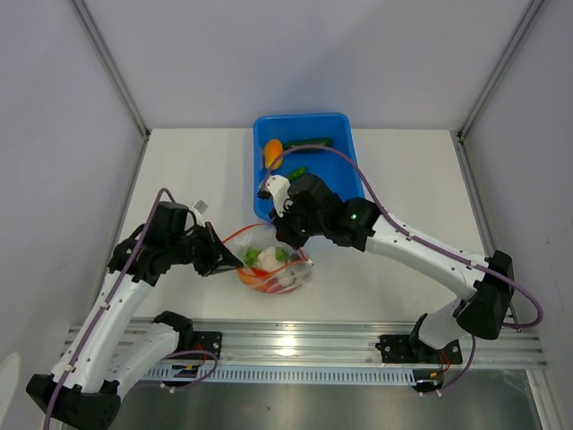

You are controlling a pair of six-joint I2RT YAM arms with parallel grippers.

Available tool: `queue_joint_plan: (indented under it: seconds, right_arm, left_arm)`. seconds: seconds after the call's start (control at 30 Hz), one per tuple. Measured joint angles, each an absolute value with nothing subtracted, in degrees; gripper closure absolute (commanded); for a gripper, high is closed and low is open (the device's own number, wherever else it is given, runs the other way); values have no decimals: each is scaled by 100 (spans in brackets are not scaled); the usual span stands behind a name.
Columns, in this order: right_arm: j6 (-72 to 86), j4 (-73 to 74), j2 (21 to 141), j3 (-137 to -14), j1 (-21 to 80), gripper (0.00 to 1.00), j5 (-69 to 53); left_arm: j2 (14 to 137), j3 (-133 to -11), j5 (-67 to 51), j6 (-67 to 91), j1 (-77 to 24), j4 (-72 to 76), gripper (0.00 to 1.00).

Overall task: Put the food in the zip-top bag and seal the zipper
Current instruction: Adjust the zipper food storage bag at the center of the board, then pick up the fake vegetable from the bin.

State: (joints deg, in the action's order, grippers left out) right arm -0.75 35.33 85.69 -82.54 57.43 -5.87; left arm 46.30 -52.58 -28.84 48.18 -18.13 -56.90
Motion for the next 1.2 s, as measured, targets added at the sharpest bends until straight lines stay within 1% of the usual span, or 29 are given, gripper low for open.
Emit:
queue_joint_plan:
  seconds: [0.03,0.07,0.17,0.23,0.3,0.33,0.37,0.4,0.47,0.6,0.8,1.03,1.2]
  right_arm:
    - [-60,3538,8602,-8254,5743,84,-611]
    - [-38,3544,8643,-8254,5743,71,-652]
    - [-14,3573,8680,-8263,5743,55,-698]
    - [-8,3583,8680,-8331,5741,52,-683]
    - [49,3553,8680,-8473,5741,46,-576]
    - [64,3487,8680,-8549,5732,41,-482]
    - [89,3378,8680,-8615,5723,34,-412]
    - [119,3236,8676,-8665,5708,32,-316]
    - [143,2965,8676,-8731,5662,30,-80]
    - [198,2556,8713,-9032,5415,30,366]
    - [676,2156,9402,-10226,4737,30,639]
    - [1409,2104,10766,-11297,4093,30,1107]
    - [2008,2724,12167,-12554,3946,32,1743]
  left_arm:
    - [4617,-5216,-2884,4816,-1811,-5699,99]
    - [4609,-5214,-2888,4814,-1811,-5704,99]
    - [4584,-5214,-2895,4803,-1811,-5690,99]
    - [4571,-5214,-2895,4799,-1811,-5686,99]
    - [4554,-5214,-2895,4790,-1811,-5688,99]
    - [4545,-5214,-2893,4775,-1811,-5688,99]
    - [4539,-5214,-2893,4755,-1811,-5690,99]
    - [4534,-5214,-2888,4744,-1811,-5695,100]
    - [4532,-5214,-2884,4700,-1811,-5714,99]
    - [4510,-5214,-2862,4626,-1811,-5771,100]
    - [4372,-5142,-2864,4554,-1806,-5793,99]
    - [4300,-5035,-2864,4451,-1806,-5927,99]
    - [4200,-5024,-2862,4355,-1806,-5972,99]
